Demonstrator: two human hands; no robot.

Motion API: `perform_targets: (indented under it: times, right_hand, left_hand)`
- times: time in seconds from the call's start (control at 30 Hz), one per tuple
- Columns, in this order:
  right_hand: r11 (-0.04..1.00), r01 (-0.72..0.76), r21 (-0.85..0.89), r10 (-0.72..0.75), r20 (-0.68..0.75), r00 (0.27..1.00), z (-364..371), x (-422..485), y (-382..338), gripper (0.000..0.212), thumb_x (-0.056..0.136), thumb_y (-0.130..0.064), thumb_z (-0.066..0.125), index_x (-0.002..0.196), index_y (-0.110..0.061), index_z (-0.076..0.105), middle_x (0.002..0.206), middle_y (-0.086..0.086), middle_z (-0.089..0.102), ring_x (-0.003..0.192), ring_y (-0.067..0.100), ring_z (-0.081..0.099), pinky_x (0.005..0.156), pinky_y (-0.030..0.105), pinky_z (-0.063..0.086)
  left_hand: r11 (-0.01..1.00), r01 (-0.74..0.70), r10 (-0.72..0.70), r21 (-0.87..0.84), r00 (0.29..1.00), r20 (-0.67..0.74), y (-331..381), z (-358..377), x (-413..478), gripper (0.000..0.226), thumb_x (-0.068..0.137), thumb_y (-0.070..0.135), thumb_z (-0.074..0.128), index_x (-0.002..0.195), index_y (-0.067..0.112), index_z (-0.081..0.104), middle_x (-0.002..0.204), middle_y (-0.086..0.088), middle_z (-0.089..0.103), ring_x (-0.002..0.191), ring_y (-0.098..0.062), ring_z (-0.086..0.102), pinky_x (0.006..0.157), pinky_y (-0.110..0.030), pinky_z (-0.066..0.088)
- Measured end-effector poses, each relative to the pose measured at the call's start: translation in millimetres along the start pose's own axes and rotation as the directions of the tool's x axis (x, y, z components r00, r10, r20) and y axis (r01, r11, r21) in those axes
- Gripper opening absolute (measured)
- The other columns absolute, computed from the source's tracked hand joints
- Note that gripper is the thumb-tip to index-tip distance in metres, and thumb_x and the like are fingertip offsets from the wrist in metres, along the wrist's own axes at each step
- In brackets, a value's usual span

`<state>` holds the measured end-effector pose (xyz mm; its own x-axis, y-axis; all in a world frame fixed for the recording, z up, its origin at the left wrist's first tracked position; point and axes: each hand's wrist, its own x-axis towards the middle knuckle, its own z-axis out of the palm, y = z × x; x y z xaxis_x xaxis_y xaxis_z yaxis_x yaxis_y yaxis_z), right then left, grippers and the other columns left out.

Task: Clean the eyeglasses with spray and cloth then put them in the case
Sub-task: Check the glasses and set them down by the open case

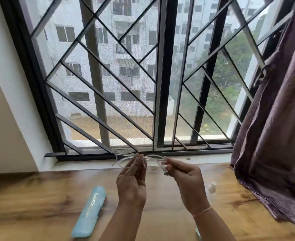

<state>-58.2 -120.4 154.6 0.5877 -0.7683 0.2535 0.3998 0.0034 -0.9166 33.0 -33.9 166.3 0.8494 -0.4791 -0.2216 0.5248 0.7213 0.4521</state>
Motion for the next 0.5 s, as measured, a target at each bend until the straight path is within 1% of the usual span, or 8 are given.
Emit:
perform_targets:
  times: [0.07, 0.17, 0.3, 0.4, 0.47, 0.5]
  right_hand:
    - [0.999, -0.009, 0.043, 0.009, 0.008, 1.000, 3, -1, 0, 0.034, 0.076, 0.016, 0.059, 0.087, -0.012, 0.075, 0.080, 0.013, 0.073, 0.074, 0.020, 0.065, 0.064, 0.024, 0.053]
    - [0.994, 0.005, 0.107, -0.004, -0.011, 1.000, 2, -1, 0, 0.038, 0.076, 0.019, 0.056, 0.090, -0.012, 0.074, 0.072, 0.011, 0.070, 0.066, 0.020, 0.060, 0.065, 0.025, 0.054]
    - [0.994, 0.027, 0.107, -0.025, -0.016, 1.000, 2, 1, -2, 0.034, 0.075, 0.018, 0.057, 0.081, -0.009, 0.076, 0.070, 0.015, 0.069, 0.062, 0.022, 0.059, 0.062, 0.026, 0.054]
    - [0.993, 0.028, 0.115, -0.022, -0.054, 0.998, 3, 5, -2, 0.032, 0.075, 0.018, 0.056, 0.075, -0.008, 0.076, 0.072, 0.014, 0.071, 0.064, 0.023, 0.062, 0.061, 0.026, 0.054]
    - [0.991, 0.029, 0.127, -0.018, -0.083, 0.996, 3, 8, -1, 0.031, 0.076, 0.019, 0.055, 0.074, -0.005, 0.075, 0.072, 0.013, 0.072, 0.066, 0.024, 0.064, 0.060, 0.026, 0.055]
    - [0.990, 0.024, 0.139, -0.011, -0.097, 0.995, 2, 9, -1, 0.030, 0.076, 0.019, 0.055, 0.075, -0.003, 0.074, 0.072, 0.014, 0.071, 0.067, 0.024, 0.065, 0.060, 0.025, 0.055]
  left_hand:
    - [1.000, 0.011, -0.011, -0.013, 1.000, 0.002, -2, 0, 0, 0.039, 0.082, -0.013, 0.050, 0.055, 0.006, 0.072, 0.060, -0.006, 0.070, 0.054, -0.012, 0.067, 0.052, -0.019, 0.055]
    - [1.000, 0.021, -0.021, -0.003, 1.000, 0.004, -3, -1, 0, 0.038, 0.081, -0.013, 0.051, 0.056, 0.006, 0.072, 0.062, -0.006, 0.070, 0.056, -0.012, 0.068, 0.054, -0.019, 0.056]
    - [1.000, 0.017, -0.017, 0.010, 1.000, 0.012, -4, -2, 2, 0.033, 0.079, -0.014, 0.052, 0.060, 0.004, 0.072, 0.064, -0.008, 0.071, 0.058, -0.014, 0.069, 0.054, -0.020, 0.056]
    - [1.000, 0.011, -0.012, 0.028, 1.000, 0.028, -5, -4, 4, 0.027, 0.077, -0.015, 0.052, 0.067, 0.002, 0.071, 0.066, -0.010, 0.071, 0.060, -0.015, 0.069, 0.055, -0.021, 0.056]
    - [0.998, 0.019, -0.023, 0.068, 0.998, 0.065, -4, -6, 4, 0.020, 0.071, -0.013, 0.056, 0.070, 0.000, 0.071, 0.070, -0.011, 0.072, 0.063, -0.016, 0.069, 0.056, -0.021, 0.056]
    - [0.995, 0.022, -0.031, 0.093, 0.995, 0.093, -3, -7, 4, 0.018, 0.067, -0.012, 0.057, 0.075, -0.002, 0.070, 0.073, -0.012, 0.072, 0.065, -0.017, 0.070, 0.056, -0.021, 0.056]
